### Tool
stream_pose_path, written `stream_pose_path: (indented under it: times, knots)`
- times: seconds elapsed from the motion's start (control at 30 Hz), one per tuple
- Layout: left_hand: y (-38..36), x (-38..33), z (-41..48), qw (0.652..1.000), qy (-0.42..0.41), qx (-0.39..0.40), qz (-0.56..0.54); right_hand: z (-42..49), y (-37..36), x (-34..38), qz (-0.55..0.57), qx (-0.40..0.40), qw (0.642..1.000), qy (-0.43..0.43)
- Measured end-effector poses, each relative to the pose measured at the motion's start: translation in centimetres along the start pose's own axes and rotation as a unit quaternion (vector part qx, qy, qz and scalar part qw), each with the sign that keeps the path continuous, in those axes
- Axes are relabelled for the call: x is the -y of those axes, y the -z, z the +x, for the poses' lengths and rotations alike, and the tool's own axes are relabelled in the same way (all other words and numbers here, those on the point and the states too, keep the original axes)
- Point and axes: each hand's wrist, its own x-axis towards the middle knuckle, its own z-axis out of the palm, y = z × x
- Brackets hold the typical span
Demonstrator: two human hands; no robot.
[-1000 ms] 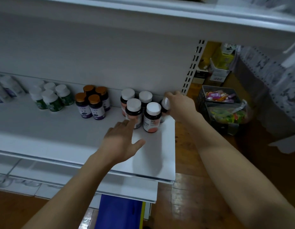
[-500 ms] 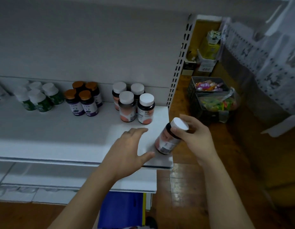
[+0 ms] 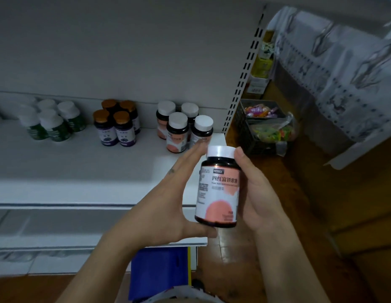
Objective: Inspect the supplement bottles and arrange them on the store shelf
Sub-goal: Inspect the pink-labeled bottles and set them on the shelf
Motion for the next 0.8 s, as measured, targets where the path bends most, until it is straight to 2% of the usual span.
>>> stream_pose_path:
  times: [0.27, 0.43, 0.5, 0.6, 0.7, 0.8]
  knots:
    - [2.8, 0.9, -3.0, 0.999, -0.016, -0.029, 0.003, -1.2, -4.5, -1.4, 0.02, 0.068, 0.997, -0.04]
    - [4.0, 3.1, -4.2, 0.996, -0.011, -0.088, 0.015, -1.6, -6.3, -3.3, -0.068, 0.121, 0.99, -0.031]
    - [4.7, 4.2, -4.7, 0.994, -0.001, -0.104, 0.027, -1.6, -6.9, -4.2, -0.131, 0.121, 0.984, -0.012]
    - [5.4, 5.7, -5.4, 0.992, 0.009, -0.122, 0.007, -1.6, -8.0, -5.2, -0.168, 0.13, 0.977, -0.002]
    - [5.5, 6.2, -5.7, 0.992, 0.002, -0.129, -0.002, -1.6, -8.9, -5.8, -0.171, 0.123, 0.978, 0.007]
    - [5.5, 6.6, -5.7, 0.992, -0.003, -0.122, -0.036, -1.4, -9.3, -6.2, -0.126, 0.117, 0.985, -0.005]
